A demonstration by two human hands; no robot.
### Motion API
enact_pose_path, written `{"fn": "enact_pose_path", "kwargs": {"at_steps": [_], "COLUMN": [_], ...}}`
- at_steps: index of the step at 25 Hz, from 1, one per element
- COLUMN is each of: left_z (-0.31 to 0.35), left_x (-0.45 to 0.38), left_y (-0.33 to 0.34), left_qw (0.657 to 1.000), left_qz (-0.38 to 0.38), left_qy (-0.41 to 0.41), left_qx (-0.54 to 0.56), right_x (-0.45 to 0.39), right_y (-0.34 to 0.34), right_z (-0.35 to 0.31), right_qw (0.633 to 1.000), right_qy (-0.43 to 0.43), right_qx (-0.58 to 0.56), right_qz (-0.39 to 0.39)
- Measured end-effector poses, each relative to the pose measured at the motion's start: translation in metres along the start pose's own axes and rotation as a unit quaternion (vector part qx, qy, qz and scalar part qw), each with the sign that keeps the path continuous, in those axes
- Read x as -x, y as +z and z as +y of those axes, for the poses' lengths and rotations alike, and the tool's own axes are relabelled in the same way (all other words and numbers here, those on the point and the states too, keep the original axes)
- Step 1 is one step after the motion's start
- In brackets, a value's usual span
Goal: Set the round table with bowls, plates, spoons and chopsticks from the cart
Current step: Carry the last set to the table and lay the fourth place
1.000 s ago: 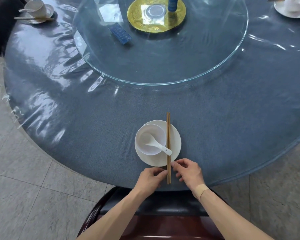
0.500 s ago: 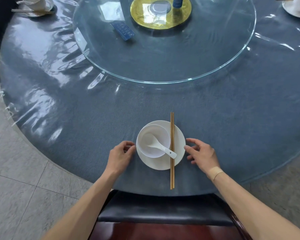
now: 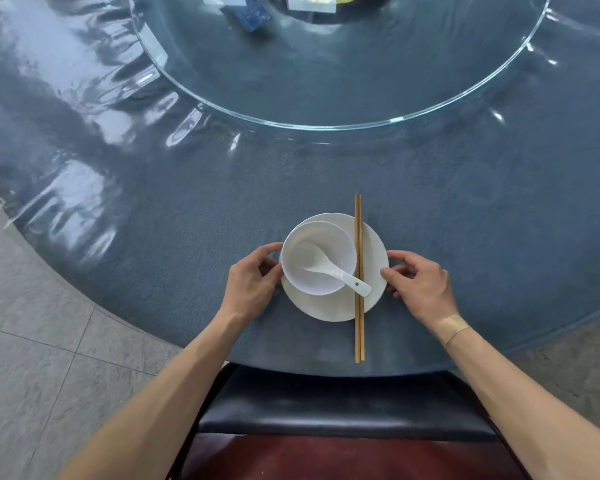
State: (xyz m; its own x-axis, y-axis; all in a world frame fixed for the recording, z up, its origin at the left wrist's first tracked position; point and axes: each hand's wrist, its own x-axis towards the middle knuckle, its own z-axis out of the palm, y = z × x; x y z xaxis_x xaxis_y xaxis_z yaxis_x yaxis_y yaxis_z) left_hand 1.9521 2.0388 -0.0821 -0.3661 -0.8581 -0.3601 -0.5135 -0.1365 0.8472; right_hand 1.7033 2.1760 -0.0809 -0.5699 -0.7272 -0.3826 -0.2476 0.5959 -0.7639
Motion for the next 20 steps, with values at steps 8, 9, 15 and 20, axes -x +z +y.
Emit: {"fn": "enact_pose_path", "kwargs": {"at_steps": [8, 9, 15, 20], "left_z": [-0.007, -0.008, -0.009, -0.011], "left_x": [0.009, 0.010, 0.008, 0.003], "left_y": [-0.002, -0.004, -0.004, -0.004], "left_qw": [1.000, 1.000, 0.999, 0.999], "left_qz": [0.012, 0.012, 0.026, 0.034], "left_qy": [0.007, 0.007, 0.029, 0.029], "left_qx": [0.009, 0.012, -0.025, -0.031], "right_x": [0.006, 0.006, 0.008, 0.009], "right_y": [0.005, 0.006, 0.011, 0.015], "right_z": [-0.004, -0.004, -0.002, -0.002], "right_qw": [0.999, 0.999, 0.999, 0.998], "right_qy": [-0.012, -0.014, -0.009, -0.010], "right_qx": [0.037, 0.041, 0.037, 0.044], "right_qz": [0.004, 0.004, 0.023, 0.034]}}
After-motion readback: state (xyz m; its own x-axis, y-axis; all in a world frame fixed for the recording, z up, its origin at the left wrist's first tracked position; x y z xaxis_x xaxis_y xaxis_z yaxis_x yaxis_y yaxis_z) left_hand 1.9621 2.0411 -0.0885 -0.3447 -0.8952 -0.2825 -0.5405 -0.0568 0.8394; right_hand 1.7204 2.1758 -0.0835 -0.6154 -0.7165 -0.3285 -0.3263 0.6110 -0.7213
